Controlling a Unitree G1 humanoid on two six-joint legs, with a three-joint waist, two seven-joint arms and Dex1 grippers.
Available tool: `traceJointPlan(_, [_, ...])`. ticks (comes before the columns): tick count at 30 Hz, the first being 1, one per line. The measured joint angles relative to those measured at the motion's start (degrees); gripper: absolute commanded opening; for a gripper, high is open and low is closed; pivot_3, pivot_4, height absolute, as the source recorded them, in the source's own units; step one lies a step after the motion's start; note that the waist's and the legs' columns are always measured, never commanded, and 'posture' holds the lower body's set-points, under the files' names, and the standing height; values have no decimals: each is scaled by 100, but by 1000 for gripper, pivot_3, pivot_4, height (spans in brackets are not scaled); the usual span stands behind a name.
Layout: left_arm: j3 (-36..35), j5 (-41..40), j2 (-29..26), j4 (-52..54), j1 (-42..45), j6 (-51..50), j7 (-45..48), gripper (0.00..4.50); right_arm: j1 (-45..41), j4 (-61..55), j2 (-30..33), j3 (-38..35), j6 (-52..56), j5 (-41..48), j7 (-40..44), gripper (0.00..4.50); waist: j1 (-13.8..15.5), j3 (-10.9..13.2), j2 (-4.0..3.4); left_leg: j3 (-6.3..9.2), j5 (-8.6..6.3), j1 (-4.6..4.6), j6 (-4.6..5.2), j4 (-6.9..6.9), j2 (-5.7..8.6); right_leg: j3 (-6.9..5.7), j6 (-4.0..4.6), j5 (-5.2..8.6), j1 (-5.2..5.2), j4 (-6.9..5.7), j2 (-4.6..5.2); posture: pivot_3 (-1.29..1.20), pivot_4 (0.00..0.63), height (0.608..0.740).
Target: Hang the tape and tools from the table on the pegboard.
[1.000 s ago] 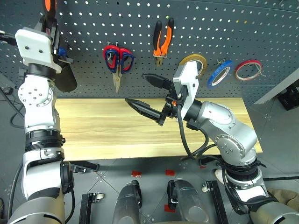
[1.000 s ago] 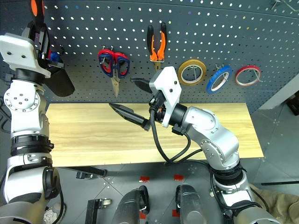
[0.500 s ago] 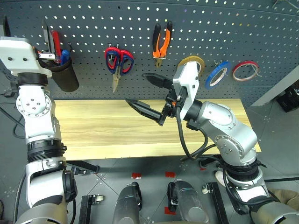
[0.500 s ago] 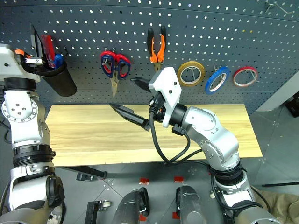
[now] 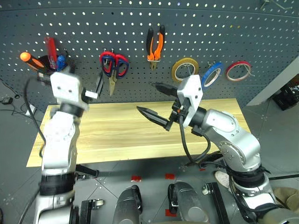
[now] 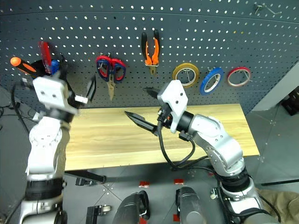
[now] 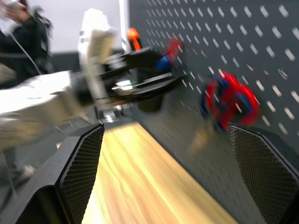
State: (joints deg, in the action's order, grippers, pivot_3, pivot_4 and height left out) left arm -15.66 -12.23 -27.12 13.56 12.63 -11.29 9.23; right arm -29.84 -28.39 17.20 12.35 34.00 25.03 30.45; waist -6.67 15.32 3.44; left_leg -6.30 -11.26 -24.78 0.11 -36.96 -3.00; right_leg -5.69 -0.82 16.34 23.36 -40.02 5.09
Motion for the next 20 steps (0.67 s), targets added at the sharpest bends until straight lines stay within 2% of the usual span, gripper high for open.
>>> traceJointPlan(2, [-348,-95,117,275,-392,-861,-351,3903,237,5,112,-11,-61,-106,-7,4500,38,-14,-2,6,1,-1,-1,0,-2,-10,2,-1,-2,-1,-3,-161,170,740])
traceJointPlan(5, [-546,-62,200,414,-742,-1641,-666,4483,689,238,129,-69,-198,-316,-171,4500,120,-113,1,8,0,0,0,-3,2,-12,3,-2,-9,3,-2,-147,159,740])
traceJointPlan(6, [-536,-35,217,418,-789,-1747,-698,4483,795,410,123,-95,-230,-423,-274,4500,175,-150,0,8,-1,0,2,-5,7,-11,3,-2,-11,3,1,-143,152,740])
traceJointPlan(10, [-466,59,216,399,-856,-1696,-613,4483,1228,1129,46,-134,-777,-1057,-723,4500,257,-282,-1,7,-6,0,16,-5,17,-7,11,-11,-13,8,9,-135,133,740])
traceJointPlan(13, [-274,184,191,303,-923,-1370,-373,4483,1575,1964,-82,-338,-1771,-1731,-1397,4500,272,-416,-6,5,-2,1,10,-2,17,-5,11,-11,-13,11,8,-131,111,740])
traceJointPlan(16, [-113,199,236,160,-1138,-990,-83,4483,1899,2989,-198,-759,-2504,-2001,-1911,4500,273,-515,-22,-3,-1,10,5,2,16,3,12,-11,-17,11,7,-129,100,740])
traceJointPlan(20, [-91,219,431,11,-1231,-729,-56,4483,1944,3843,-238,-1086,-3038,-2092,-2033,4500,225,-577,-60,0,-8,11,20,0,11,7,20,-16,-15,10,-3,-118,80,740])
